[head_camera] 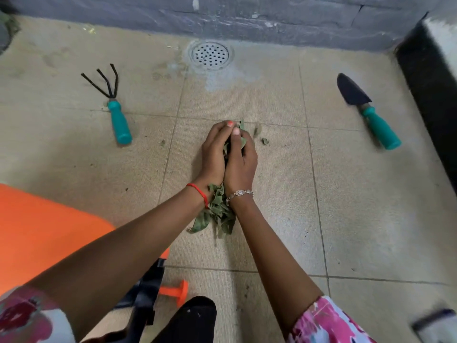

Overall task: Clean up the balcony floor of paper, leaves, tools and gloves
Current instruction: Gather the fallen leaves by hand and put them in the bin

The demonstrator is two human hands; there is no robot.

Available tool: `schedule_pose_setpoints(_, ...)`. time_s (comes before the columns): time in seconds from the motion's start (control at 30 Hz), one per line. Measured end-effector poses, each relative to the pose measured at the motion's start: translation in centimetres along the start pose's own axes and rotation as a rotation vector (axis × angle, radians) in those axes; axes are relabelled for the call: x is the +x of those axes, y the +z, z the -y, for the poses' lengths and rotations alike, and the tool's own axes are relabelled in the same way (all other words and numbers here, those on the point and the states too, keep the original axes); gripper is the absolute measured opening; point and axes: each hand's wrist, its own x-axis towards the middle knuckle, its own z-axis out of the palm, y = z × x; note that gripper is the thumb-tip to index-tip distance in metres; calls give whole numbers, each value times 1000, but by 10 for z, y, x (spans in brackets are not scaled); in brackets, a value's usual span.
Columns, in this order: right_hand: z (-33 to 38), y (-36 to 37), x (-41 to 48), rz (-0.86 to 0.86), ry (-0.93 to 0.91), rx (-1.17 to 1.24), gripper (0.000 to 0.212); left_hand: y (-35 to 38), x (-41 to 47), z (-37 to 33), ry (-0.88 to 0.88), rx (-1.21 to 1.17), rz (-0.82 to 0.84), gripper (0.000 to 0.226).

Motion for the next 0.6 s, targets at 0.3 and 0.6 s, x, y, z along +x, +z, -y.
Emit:
schedule_pose_setpoints(0.3,2,10,6,323,-127,-444,59,-15,-3,-5,-253,-434,21,33)
schedule_pose_setpoints(0.6,29,5,7,497,75,-81,56,-35,-2,-12,-280,-441,-186,25)
